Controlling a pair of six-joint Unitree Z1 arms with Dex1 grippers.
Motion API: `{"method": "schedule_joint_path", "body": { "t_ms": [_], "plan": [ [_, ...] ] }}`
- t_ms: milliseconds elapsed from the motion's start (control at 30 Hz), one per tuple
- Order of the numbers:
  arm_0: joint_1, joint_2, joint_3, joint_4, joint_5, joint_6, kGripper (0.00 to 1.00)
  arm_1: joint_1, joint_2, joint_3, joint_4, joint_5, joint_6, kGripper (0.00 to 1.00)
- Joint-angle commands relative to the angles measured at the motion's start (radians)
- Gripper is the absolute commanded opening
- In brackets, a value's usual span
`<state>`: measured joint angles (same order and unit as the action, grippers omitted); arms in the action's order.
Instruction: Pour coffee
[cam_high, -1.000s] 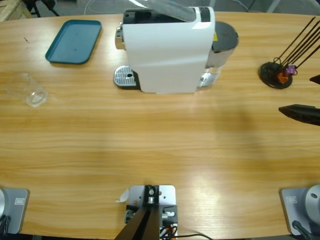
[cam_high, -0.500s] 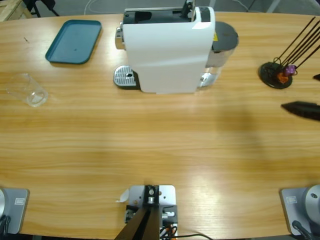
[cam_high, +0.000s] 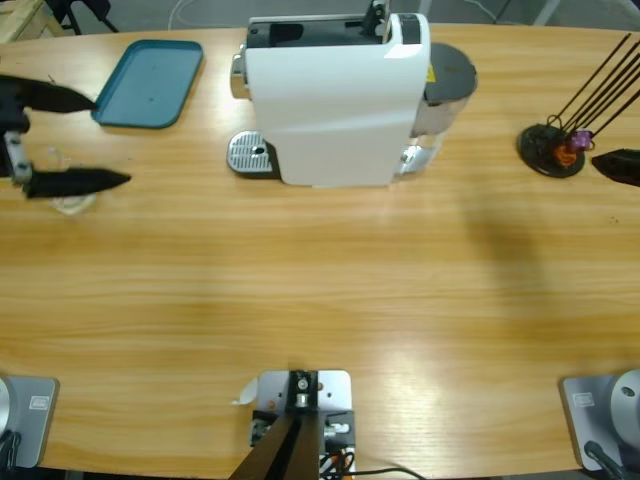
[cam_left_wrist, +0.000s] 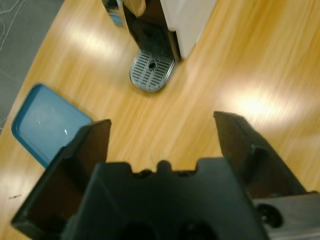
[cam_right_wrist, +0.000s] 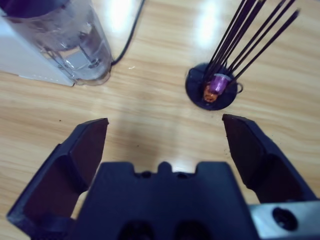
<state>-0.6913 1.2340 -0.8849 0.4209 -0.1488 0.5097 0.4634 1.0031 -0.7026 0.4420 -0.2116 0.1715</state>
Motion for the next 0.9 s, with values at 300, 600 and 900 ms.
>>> {"method": "schedule_joint_path", "body": {
  "t_ms": [300,600,900],
  "plan": [
    [-0.008,-0.122,0.076,0.044,0.011,-0.02,0.987,-0.107,0.263,0.36,-0.647,-0.201,0.133,0.955],
    [-0.008,-0.039,0.032,0.032,0.008,-0.019,0.987,-0.214,0.488,0.444,-0.952,-0.102,0.102,0.839],
    [-0.01,0.009,0.003,0.024,-0.002,-0.034,0.987,-0.281,0.577,0.454,-1.06,-0.061,0.069,0.591]
  ]
}}
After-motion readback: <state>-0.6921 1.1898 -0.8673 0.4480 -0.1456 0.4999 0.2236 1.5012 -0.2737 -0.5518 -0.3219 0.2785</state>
